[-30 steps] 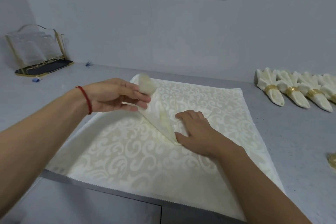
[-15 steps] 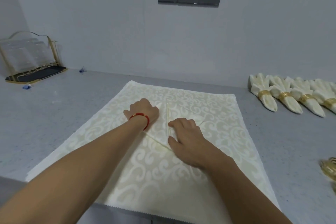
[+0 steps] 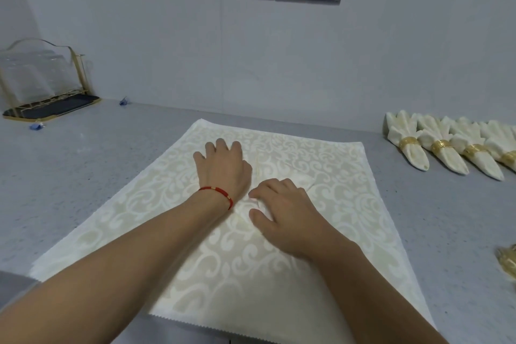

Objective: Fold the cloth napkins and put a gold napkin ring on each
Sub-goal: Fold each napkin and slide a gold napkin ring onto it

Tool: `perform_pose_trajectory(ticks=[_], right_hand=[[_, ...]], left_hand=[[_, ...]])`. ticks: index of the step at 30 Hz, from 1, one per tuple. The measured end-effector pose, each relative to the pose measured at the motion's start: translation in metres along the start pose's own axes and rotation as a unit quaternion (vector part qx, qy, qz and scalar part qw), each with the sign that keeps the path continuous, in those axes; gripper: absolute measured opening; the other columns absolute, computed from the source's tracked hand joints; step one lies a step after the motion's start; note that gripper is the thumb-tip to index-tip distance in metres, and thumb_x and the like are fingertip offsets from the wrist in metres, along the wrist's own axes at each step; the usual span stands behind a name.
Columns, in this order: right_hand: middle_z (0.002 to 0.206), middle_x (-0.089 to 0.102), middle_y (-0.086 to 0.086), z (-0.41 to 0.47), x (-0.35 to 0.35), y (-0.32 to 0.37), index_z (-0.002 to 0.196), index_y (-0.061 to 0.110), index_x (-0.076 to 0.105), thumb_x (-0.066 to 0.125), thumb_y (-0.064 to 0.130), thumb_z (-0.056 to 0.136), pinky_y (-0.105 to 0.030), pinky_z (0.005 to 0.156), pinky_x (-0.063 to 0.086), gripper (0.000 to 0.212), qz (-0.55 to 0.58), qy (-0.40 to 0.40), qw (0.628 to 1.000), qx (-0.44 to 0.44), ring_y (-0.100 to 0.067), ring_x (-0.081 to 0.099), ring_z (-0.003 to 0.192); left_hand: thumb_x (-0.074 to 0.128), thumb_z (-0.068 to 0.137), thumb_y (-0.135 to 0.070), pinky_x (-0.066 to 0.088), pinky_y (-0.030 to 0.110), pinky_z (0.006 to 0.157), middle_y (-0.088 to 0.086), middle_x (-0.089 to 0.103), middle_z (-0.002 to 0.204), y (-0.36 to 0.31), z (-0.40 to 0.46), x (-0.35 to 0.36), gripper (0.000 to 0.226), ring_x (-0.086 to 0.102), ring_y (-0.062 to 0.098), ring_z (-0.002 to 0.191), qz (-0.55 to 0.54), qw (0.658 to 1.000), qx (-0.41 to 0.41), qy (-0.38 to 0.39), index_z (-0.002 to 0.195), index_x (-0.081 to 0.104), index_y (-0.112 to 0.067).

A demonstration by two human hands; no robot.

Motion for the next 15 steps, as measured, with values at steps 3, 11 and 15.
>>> perform_pose_trajectory(ticks=[3,11,15], right_hand=[[0.116,0.059,0.014,0.003,-0.004,0.001,0.114,0.025,0.064,0.030,0.045,0.097,-0.038,0.098,0.039,0.043,0.043,0.009,0.998,0.037,-0.012,0.046,0.106],[0.097,0.069,-0.002,0.016,-0.029,-0.010,0.094,0.009,0.062,0.047,0.032,0.098,-0.033,0.074,0.046,0.027,0.250,-0.004,0.942,0.225,-0.025,0.062,0.089],[0.093,0.065,-0.003,0.065,-0.033,-0.014,0.088,0.009,0.059,0.050,0.027,0.098,-0.039,0.078,0.051,0.022,0.098,-0.050,0.974,0.197,-0.024,0.061,0.087]], left_hand=[[0.042,0.096,-0.031,0.030,0.038,0.080,-0.002,0.057,0.097,-0.010,-0.012,-0.003,0.022,0.046,0.022,0.092,-0.056,0.995,0.081,-0.008,0.099,0.062,-0.023],[0.045,0.090,-0.058,0.029,0.038,0.087,-0.010,0.049,0.103,-0.005,-0.017,0.013,0.030,0.042,0.018,0.100,-0.111,0.988,0.041,0.098,0.098,0.056,-0.031],[0.052,0.085,-0.060,0.027,0.037,0.083,-0.011,0.046,0.105,-0.006,-0.019,0.012,0.034,0.039,0.018,0.097,-0.088,0.991,0.051,0.090,0.104,0.055,-0.031]])
Point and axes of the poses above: each hand's wrist, its own z-axis towards the middle knuckle, its own x-axis out of the palm, y = z × x, the point moved 4 cm from there along z, towards the middle knuckle
